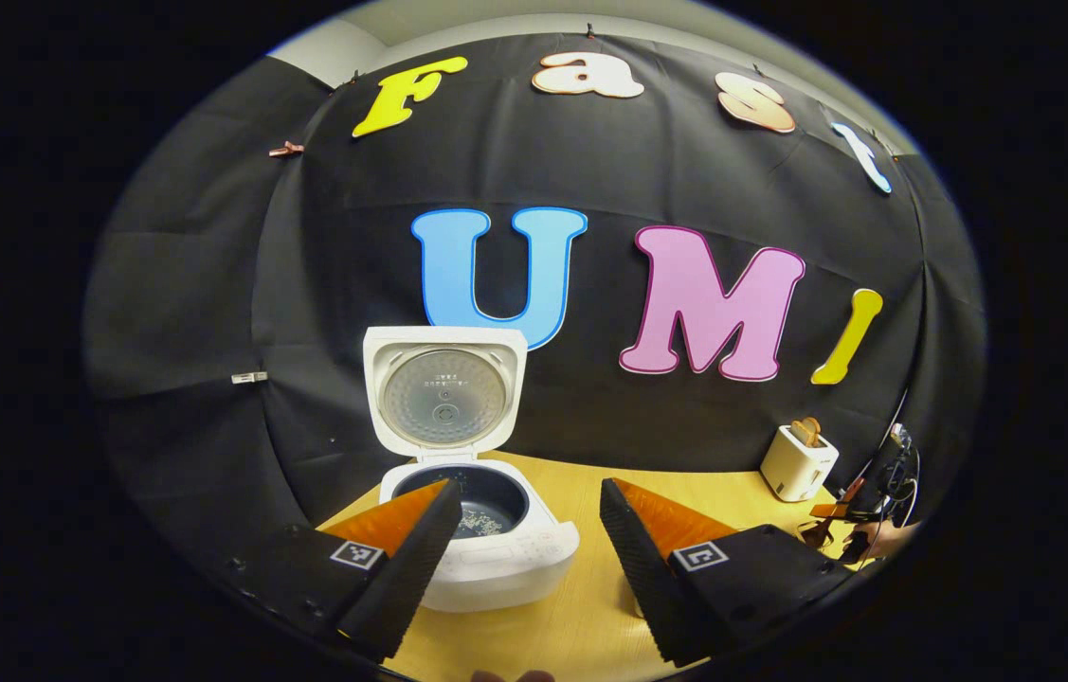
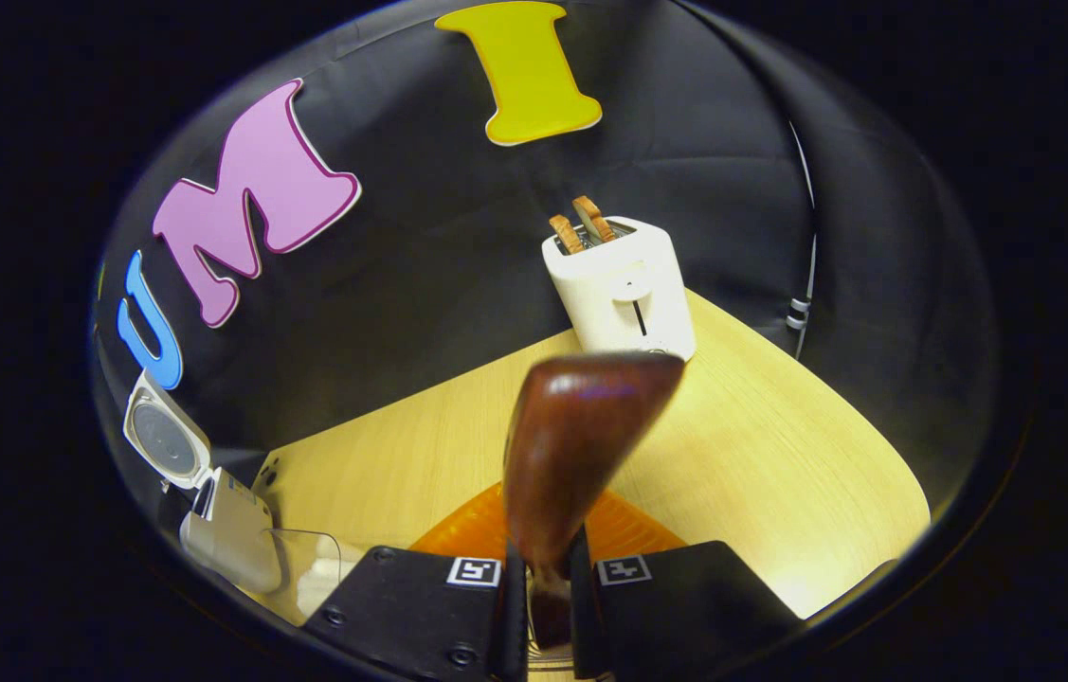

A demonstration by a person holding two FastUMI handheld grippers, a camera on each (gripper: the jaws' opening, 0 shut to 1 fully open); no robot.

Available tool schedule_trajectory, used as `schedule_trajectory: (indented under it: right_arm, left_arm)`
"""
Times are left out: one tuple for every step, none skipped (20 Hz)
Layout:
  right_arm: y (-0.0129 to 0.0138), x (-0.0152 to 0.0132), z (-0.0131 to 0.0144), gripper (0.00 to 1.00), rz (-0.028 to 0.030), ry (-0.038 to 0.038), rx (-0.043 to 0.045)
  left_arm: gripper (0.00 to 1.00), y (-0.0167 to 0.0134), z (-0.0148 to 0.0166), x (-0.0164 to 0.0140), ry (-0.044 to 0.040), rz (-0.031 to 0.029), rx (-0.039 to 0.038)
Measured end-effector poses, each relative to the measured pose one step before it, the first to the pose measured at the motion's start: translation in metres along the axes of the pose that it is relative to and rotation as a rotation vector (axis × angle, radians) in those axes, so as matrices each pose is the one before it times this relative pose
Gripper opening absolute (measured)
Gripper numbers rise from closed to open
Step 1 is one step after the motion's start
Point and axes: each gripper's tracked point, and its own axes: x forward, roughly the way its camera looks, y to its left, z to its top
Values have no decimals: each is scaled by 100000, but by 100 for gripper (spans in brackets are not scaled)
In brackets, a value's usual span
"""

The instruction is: Close the left gripper, press the button to open the rice cooker; take a wooden spoon from the chopstick holder with the right hand, scoop a spoonful of rice and pour it into the rice cooker, then put the wooden spoon back into the chopstick holder.

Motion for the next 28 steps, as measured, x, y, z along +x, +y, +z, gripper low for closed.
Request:
schedule_trajectory:
  right_arm:
    - [160,149,292,22,643,-411,960]
    - [-71,-18,-65,22,157,149,1236]
    - [131,-128,280,22,346,-464,1303]
    - [-333,-178,449,30,-1369,-522,886]
    - [-153,-151,151,45,-203,-235,744]
    - [-206,-241,185,48,-699,-378,514]
    - [-379,-343,349,42,-1002,-987,-16]
    - [-322,-422,386,62,-1095,-952,-2]
    - [66,-470,293,65,279,-397,811]
    - [73,-766,419,73,198,-512,1073]
    - [-7,-594,389,77,-64,-1006,51]
    - [14,-1453,782,80,364,-1682,220]
    - [89,-924,392,82,123,-657,493]
    - [-69,-1043,540,83,-63,-1368,140]
    - [134,-789,466,83,256,-1176,57]
    - [611,-1509,657,82,1409,-1998,94]
    - [318,-875,364,82,765,-1434,-458]
    - [460,-1022,326,82,931,-1306,-802]
    - [548,-1035,304,82,1144,-1234,-730]
    - [867,-1047,285,83,1537,-1074,-777]
    - [1190,-1291,433,83,2355,-1888,-1552]
    - [1451,-1325,561,83,2615,-1838,-2128]
    - [1630,-1334,696,84,3107,-2021,-2653]
    - [1289,-881,433,84,2294,-1289,-2102]
    - [1472,-824,356,84,2570,-1115,-2080]
    - [1428,-785,505,86,2483,-1186,-1961]
    - [1983,-961,612,92,2847,-1689,-2779]
    - [1632,-499,556,92,2197,-1844,-3292]
  left_arm:
    - [95,-130,76,91,155,-533,-326]
    - [95,-189,-15,-46,4,-407,-45]
    - [95,-116,114,-20,-192,-478,264]
    - [95,-195,88,84,-149,-746,603]
    - [95,-88,68,6,-229,-509,472]
    - [95,-97,183,2,-439,-733,261]
    - [95,-90,122,173,-495,-586,-21]
    - [95,-51,154,126,-408,-595,-371]
    - [95,-122,-16,118,-329,-655,-482]
    - [95,-109,276,203,-716,-725,-504]
    - [95,-117,206,189,-717,-692,-312]
    - [95,-116,282,398,-1307,-1177,-660]
    - [95,-58,257,311,-944,-1134,-720]
    - [95,-30,220,241,-965,-866,-278]
    - [95,40,324,247,-966,-638,9]
    - [91,173,336,304,-867,-757,-412]
    - [95,257,423,399,-1188,-588,-561]
    - [95,250,430,209,-775,-201,-136]
    - [95,229,237,276,-740,-6,244]
    - [95,338,339,211,-789,282,708]
    - [95,545,454,248,-925,431,946]
    - [95,426,248,214,-531,-164,70]
    - [95,554,177,-32,-431,18,-293]
    - [95,354,14,-34,-156,147,-98]
    - [95,245,-73,-27,-53,-175,70]
    - [95,291,104,-52,-318,-254,448]
    - [95,372,157,-28,-546,-253,1008]
    - [95,304,250,-24,-928,103,1017]
